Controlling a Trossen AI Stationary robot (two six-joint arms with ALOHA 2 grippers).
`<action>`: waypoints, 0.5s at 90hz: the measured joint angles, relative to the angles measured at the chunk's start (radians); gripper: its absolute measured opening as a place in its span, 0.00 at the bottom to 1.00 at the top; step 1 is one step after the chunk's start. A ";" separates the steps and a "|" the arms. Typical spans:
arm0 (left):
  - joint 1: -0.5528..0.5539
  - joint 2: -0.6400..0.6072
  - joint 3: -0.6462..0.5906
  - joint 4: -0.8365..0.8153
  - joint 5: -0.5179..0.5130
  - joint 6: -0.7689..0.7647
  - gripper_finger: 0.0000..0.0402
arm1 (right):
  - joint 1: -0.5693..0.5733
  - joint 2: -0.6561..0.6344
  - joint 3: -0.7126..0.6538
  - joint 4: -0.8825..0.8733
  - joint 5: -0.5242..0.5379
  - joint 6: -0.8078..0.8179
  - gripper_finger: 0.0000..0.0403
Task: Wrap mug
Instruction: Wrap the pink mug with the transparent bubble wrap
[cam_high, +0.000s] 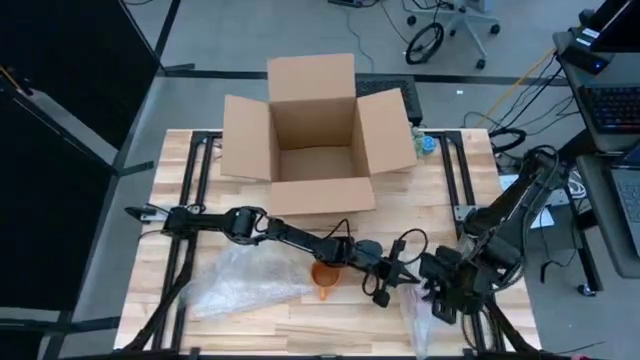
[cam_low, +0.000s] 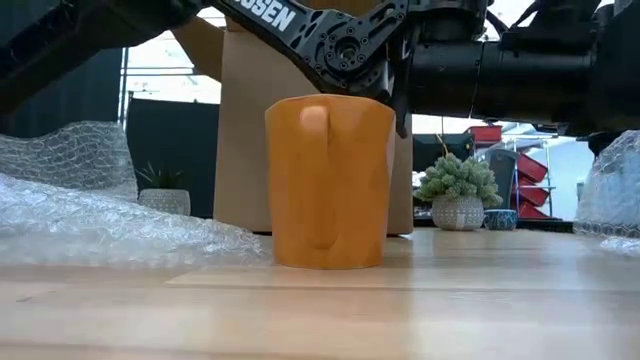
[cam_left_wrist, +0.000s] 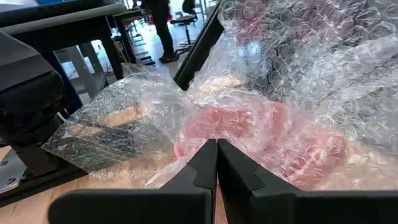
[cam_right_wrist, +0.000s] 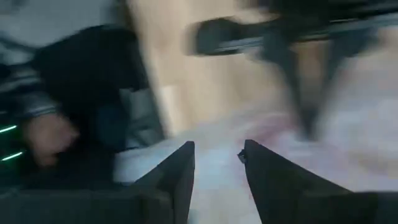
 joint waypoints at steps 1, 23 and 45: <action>0.000 0.000 0.000 0.000 0.000 0.000 0.00 | 0.006 0.002 0.000 0.015 0.000 0.000 0.30; 0.000 0.000 0.000 0.004 0.001 0.000 0.00 | 0.124 0.071 0.000 0.150 0.008 0.154 0.30; 0.000 0.000 0.000 0.028 0.002 0.000 0.00 | 0.131 0.190 0.000 -0.024 0.066 0.117 0.30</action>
